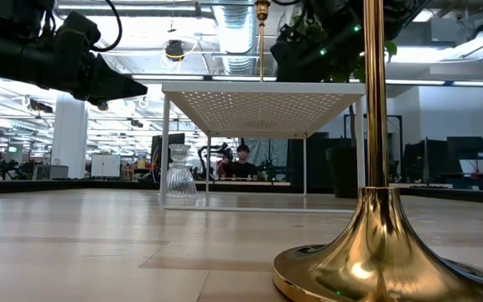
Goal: Pick & Place candle stick holders
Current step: Put the top golden candle holder on the shelf
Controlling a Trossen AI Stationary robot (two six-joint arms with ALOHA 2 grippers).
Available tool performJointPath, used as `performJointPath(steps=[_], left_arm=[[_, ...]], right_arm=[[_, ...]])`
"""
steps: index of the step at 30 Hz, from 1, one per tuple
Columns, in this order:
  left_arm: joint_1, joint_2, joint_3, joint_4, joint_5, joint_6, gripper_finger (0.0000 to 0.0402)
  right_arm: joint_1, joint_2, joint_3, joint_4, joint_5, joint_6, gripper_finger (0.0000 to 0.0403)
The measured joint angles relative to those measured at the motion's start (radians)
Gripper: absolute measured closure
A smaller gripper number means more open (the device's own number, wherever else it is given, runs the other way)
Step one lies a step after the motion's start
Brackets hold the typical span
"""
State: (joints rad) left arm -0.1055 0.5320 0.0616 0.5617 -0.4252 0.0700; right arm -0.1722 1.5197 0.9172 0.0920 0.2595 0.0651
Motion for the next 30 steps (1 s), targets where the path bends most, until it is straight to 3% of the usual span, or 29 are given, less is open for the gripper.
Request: performJointPath(steps=[9, 21, 30], left_arm=[[0.0, 0.0, 0.0, 0.0, 0.0, 0.0, 0.0394], [0.0, 0.0, 0.0, 0.0, 0.0, 0.0, 0.0394], [0.0, 0.0, 0.0, 0.0, 0.004, 0.0, 0.0394]], right_arm=[[0.008, 0.0, 0.0, -0.046, 0.106, 0.056, 0.0403], [0.0, 0.053, 0.0, 0.055, 0.052, 0.044, 0.0403], [0.0, 0.011, 0.0, -0.012, 0.082, 0.04, 0.0403]])
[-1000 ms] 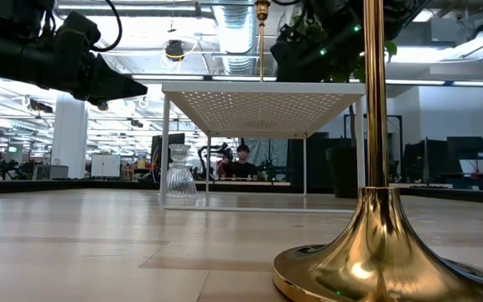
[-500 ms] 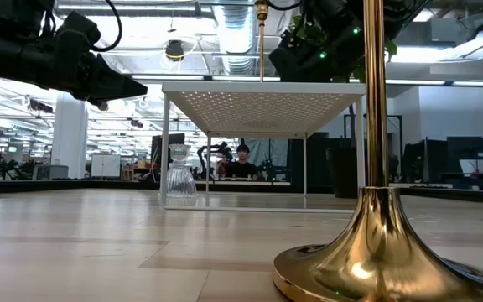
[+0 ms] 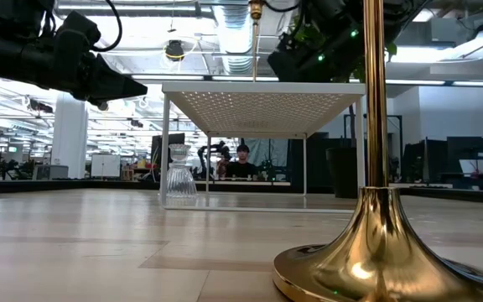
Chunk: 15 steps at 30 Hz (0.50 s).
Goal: Pick & Place candle stick holders
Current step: Put the top golden candle holder on the shelf
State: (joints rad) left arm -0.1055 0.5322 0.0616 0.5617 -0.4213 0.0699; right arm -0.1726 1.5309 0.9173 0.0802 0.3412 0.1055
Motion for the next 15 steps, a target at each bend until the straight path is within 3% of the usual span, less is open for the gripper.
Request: performJointPath(steps=[4, 9, 15], left_arm=[[0.0, 0.0, 0.0, 0.008, 0.012, -0.066, 0.0394], [0.0, 0.001, 0.0, 0.095, 0.107, -0.086, 0.0394], [0.0, 0.089, 0.048, 0.122, 0.108, -0.08, 0.0395]], right_arm=[[0.018, -0.05, 0.0, -0.086, 0.0, 0.0, 0.0403], [0.044, -0.13, 0.0, -0.193, -0.006, -0.047, 0.0403], [0.04, -0.184, -0.009, -0.213, -0.176, -0.113, 0.0403]])
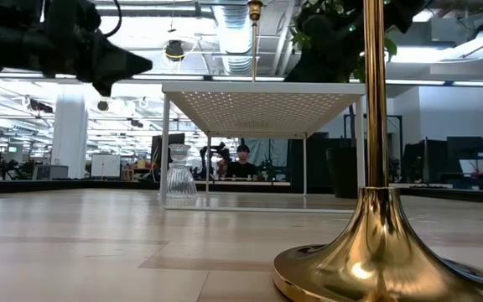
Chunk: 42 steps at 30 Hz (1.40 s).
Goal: Pick & Place candle stick holders
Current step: Put the top golden candle holder on the shelf
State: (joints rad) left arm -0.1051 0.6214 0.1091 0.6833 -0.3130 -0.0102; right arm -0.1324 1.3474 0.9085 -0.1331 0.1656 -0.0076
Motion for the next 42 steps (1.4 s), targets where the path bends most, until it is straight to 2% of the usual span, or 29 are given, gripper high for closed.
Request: performJointPath(steps=[5, 10, 13, 15, 17, 21, 24, 32, 42], left_arm=[[0.012, 0.171, 0.096, -0.003, 0.004, 0.033, 0.0396], [0.091, 0.327, 0.187, 0.002, 0.016, 0.035, 0.0395], [0.16, 0.401, 0.238, 0.008, 0.123, 0.033, 0.0395], [0.2, 0.44, 0.274, 0.02, 0.216, 0.032, 0.0395], [0.232, 0.476, 0.308, 0.02, 0.26, 0.032, 0.0395], [0.276, 0.53, 0.357, 0.021, 0.264, 0.031, 0.0397], [0.291, 0.561, 0.376, 0.021, 0.265, 0.032, 0.0395], [0.323, 0.676, 0.48, 0.031, 0.307, 0.031, 0.0397], [0.365, 0.761, 0.547, 0.036, 0.295, 0.02, 0.0398]], right_arm=[[0.002, -0.002, -0.001, -0.002, -0.038, -0.029, 0.0403], [0.011, -0.002, -0.001, -0.002, -0.119, -0.052, 0.0403], [0.022, -0.004, -0.019, 0.008, -0.125, -0.063, 0.0403], [0.022, -0.023, -0.068, 0.042, -0.126, -0.072, 0.0403], [0.015, -0.052, -0.14, 0.132, -0.147, -0.072, 0.0403], [-0.009, -0.165, -0.303, 0.32, -0.213, -0.04, 0.0403], [-0.028, -0.257, -0.385, 0.376, -0.224, -0.047, 0.0403], [-0.082, -0.431, -0.426, 0.324, -0.273, -0.071, 0.0403], [-0.082, -0.443, -0.442, 0.309, -0.272, -0.047, 0.0403]])
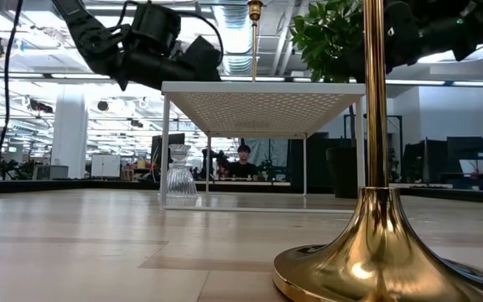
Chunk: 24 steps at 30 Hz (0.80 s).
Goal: Pick & Place candle stick holders
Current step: Put the top golden candle holder on the shelf
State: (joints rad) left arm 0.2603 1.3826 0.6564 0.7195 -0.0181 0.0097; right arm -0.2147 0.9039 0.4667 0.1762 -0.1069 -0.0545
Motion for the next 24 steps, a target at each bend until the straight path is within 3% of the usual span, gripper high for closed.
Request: performJointPath(steps=[9, 24], left_arm=[[0.018, 0.066, 0.06, 0.003, -0.031, 0.0, 0.0397], [0.008, 0.067, 0.072, 0.006, -0.034, -0.001, 0.0398]], right_arm=[[0.037, 0.006, 0.0, 0.003, 0.001, 0.011, 0.0403], [0.044, 0.006, 0.0, 0.003, 0.003, 0.011, 0.0403]])
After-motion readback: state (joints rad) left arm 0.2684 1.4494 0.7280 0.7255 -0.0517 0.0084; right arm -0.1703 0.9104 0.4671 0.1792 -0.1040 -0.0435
